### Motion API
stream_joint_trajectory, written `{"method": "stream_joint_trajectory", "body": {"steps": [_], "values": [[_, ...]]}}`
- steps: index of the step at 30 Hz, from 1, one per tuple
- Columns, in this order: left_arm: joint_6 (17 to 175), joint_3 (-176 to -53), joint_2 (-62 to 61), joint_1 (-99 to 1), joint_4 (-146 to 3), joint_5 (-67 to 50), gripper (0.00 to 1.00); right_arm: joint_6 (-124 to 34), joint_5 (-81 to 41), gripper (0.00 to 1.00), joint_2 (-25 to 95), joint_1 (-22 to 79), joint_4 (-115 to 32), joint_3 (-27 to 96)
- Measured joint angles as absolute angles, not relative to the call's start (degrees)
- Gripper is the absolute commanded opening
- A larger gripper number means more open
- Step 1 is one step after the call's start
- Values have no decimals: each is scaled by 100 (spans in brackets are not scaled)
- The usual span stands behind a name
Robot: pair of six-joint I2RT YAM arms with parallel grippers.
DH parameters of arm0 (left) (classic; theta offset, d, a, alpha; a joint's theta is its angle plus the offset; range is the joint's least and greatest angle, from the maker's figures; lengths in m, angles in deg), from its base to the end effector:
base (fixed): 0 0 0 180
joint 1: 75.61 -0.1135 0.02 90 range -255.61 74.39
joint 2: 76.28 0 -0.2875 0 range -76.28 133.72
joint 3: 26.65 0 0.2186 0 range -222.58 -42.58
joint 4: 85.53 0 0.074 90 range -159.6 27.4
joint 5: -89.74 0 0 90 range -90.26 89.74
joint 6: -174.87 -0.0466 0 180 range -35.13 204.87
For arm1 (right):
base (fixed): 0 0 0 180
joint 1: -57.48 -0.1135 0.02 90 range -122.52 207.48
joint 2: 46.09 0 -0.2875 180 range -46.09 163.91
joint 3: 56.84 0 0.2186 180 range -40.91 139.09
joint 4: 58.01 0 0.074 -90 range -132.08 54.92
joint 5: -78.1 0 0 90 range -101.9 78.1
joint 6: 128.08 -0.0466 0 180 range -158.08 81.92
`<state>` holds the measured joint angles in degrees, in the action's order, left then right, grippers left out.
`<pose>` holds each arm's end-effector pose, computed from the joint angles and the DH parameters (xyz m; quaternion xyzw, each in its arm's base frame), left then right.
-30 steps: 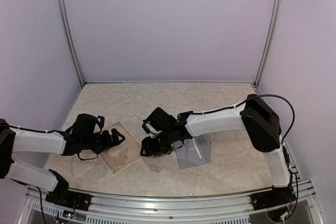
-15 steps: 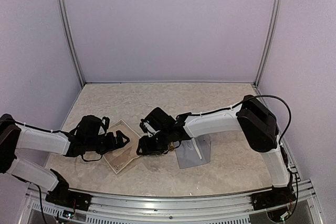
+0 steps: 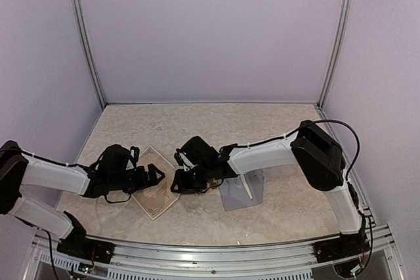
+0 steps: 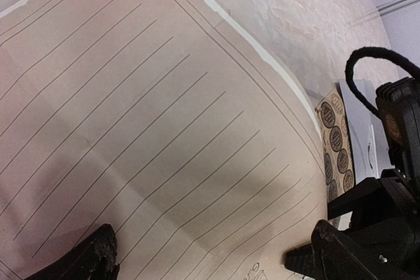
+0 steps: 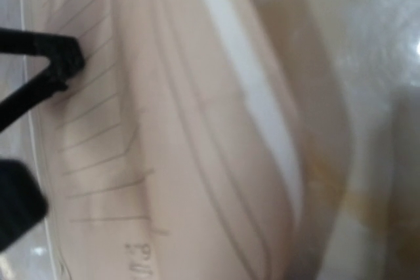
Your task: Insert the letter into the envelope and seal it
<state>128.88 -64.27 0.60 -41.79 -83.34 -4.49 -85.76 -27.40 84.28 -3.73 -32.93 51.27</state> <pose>0.1761 -0.1221 0.1754 -0.0658 0.9087 -0.2843 0.2985 0.2246 0.4346 0.1623 -0.1574 0.9108 0.3663 0.1074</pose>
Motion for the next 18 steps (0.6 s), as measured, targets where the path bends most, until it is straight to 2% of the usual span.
{"method": "stream_joint_trajectory", "body": {"steps": [5,11,18], "values": [[12963,-6427,6,-4135,-8273,-406,98,-8600,-2729,0,8399,-351,-3602,4880],[12965,-6434,-606,-4113,-7626,-200,99,-8501,-2729,0,7857,-325,-3993,4212],[12814,-6875,-2007,-4467,-6588,-28,99,-8079,-2686,0,6349,-146,-4290,3503]]}}
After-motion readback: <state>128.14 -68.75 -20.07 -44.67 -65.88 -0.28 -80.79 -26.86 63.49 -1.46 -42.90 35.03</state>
